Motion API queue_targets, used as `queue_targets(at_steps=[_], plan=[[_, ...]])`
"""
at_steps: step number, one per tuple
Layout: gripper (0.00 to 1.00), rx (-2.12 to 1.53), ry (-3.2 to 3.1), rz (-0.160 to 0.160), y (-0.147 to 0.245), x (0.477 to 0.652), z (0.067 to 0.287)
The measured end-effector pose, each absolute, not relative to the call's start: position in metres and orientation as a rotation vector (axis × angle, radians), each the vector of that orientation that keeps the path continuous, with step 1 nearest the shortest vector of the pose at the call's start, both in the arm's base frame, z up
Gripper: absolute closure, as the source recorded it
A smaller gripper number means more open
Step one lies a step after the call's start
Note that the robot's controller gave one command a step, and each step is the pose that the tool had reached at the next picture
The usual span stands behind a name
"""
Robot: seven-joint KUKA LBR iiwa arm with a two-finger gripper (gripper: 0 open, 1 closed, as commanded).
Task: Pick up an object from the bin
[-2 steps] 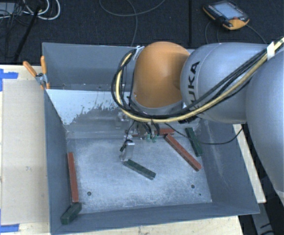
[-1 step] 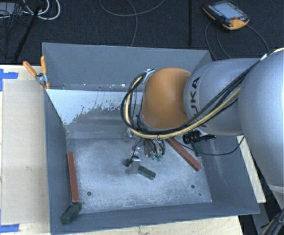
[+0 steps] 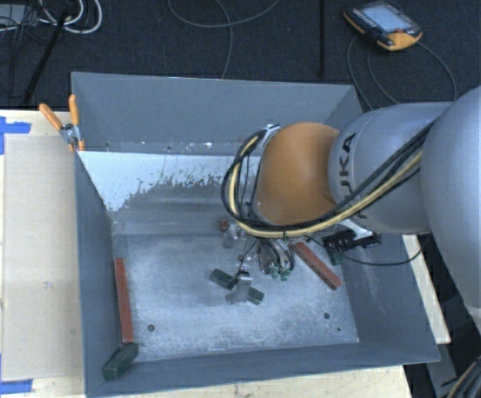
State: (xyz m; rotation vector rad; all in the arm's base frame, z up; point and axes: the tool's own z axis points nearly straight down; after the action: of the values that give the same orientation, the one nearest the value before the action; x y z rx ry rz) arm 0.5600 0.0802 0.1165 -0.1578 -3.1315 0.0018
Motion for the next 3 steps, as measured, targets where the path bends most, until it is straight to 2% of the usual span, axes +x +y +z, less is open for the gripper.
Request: queue_targets(at_steps=[1, 2, 3], plan=[[0.0, -0.144, -3.141, 0.0, 0.075, 0.562, 0.139], [0.0, -0.497, -3.102, -0.001, 0.065, 0.557, 0.099], [1.0, -0.169, -3.142, -0.001, 0.068, 0.556, 0.072]])
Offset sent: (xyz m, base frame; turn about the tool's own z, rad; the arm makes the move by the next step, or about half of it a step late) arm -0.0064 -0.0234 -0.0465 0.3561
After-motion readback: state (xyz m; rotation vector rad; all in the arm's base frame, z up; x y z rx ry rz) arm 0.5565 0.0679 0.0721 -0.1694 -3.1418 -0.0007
